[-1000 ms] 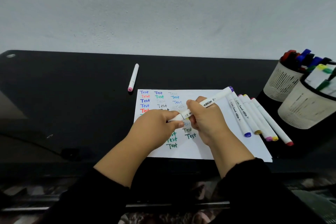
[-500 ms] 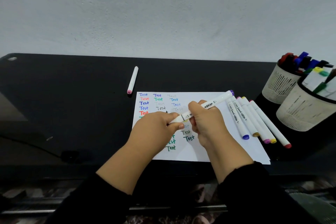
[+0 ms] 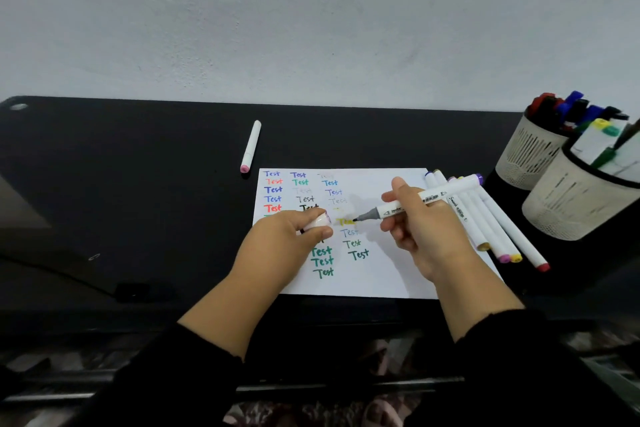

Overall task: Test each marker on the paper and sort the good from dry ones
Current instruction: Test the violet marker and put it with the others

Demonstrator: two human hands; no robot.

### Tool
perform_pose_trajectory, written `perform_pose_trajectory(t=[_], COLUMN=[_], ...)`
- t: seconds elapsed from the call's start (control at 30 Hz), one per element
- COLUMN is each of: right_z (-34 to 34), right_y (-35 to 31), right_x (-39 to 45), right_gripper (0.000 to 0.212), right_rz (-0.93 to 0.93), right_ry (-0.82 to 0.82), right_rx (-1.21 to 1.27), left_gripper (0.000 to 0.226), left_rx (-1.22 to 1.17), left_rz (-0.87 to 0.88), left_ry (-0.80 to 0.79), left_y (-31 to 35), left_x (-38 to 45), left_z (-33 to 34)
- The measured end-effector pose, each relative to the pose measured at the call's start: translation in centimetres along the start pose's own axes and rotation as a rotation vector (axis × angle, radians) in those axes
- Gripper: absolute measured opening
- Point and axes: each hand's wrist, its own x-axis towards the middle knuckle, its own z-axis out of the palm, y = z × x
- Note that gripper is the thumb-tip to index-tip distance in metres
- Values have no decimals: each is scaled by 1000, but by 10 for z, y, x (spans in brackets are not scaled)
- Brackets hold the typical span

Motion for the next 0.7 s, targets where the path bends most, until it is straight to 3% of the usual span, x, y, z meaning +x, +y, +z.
perform_pose_trajectory(t=[0.13, 0.3, 0.5, 0.7], right_z=[-10, -7, -3, -2], right_y=[7, 22, 30, 32], right_x=[-12, -13, -15, -17], right_gripper=[24, 48, 35, 41], right_rz=[-72, -149, -210, -231], right_ry=[-69, 64, -13, -56], right_rx=[-35, -214, -389, -443], left_gripper=[39, 38, 39, 39], left_rx=[116, 163, 203, 202], left_rz=[41, 105, 129, 131], left_ry=[-35, -39, -43, -30], left_y=[-6, -12, -18, -20], left_x=[2, 0, -2, -1], left_z=[5, 9, 12, 13])
